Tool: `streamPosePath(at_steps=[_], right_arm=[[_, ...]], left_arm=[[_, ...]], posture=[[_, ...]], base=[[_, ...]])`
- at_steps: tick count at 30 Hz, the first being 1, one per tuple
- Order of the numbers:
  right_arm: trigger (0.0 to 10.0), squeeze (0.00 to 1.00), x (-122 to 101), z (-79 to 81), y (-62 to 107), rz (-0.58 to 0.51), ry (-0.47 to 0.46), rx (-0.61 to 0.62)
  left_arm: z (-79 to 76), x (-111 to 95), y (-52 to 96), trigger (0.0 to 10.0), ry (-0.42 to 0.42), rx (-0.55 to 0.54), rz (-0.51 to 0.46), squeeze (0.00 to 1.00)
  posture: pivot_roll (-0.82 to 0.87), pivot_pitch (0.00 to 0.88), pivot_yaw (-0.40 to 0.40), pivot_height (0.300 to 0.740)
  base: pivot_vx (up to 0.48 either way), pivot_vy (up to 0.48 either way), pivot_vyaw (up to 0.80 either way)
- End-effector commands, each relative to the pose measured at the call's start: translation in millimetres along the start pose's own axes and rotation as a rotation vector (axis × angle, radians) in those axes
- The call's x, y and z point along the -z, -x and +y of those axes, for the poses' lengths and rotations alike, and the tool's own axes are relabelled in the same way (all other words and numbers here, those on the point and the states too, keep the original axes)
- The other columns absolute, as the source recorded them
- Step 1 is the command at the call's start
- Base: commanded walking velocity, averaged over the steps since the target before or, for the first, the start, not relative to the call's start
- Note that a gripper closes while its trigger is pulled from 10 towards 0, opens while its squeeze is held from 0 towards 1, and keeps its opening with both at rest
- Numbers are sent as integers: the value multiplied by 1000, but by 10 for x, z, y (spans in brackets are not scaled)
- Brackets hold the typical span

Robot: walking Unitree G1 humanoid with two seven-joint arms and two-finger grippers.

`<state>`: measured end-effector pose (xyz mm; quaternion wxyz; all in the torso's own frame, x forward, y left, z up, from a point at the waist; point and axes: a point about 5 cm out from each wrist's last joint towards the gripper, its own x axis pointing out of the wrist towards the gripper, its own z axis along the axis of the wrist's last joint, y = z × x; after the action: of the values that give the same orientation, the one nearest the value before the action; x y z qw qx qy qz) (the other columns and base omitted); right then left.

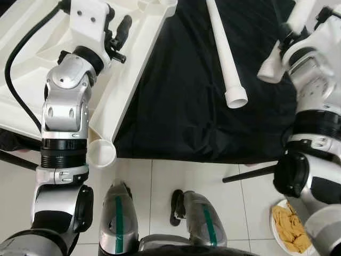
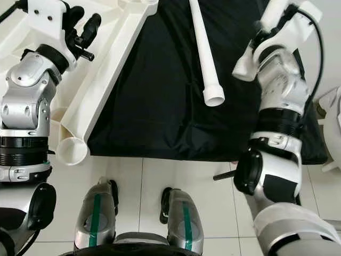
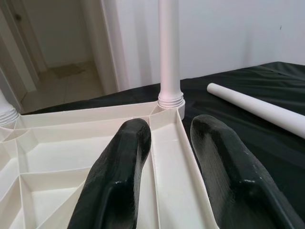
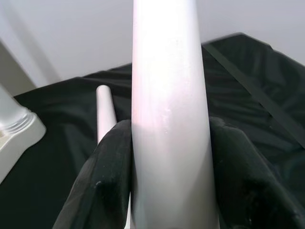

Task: Building children table

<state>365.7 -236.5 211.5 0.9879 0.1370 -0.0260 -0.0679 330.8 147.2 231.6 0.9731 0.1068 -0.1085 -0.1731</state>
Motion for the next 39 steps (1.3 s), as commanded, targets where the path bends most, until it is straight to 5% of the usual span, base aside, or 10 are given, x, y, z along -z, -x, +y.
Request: streamPosePath(at_steps=[1,4,9,15,26,34,35,39], right_arm=[[10000,0,-92,57,34,-91,28,-54],[10000,0,-74,103,76,-140,17,-123],[10000,0,36,111,209,-236,-72,-212],[10000,0,53,165,279,-280,-102,-270],[10000,0,225,351,508,-359,28,-450],[10000,0,345,480,636,-337,6,-589],[10000,0,365,519,650,-331,12,-618],[10000,0,438,632,645,-297,28,-691]], left_arm=[[-42,-1,-40,10000,16,18,-4,0],[-38,25,-58,10000,27,14,14,0],[-67,76,-93,10000,174,25,28,0],[-122,113,-106,10000,211,29,36,0],[-374,193,-235,10000,267,161,61,0],[-489,78,-236,10000,311,280,22,0],[-499,49,-221,10000,323,309,10,996],[-503,-15,-174,10000,340,392,-22,1000]], posture=[[59,6,-73,740],[59,0,-69,740],[47,0,-41,740],[27,0,-21,740],[-60,0,60,740],[-48,0,55,740],[-33,0,45,740],[-4,0,15,740]], base=[[0,0,0],[0,0,0],[0,0,0],[0,0,0],[0,0,0],[0,0,0],[0,0,0],[0,0,0]])
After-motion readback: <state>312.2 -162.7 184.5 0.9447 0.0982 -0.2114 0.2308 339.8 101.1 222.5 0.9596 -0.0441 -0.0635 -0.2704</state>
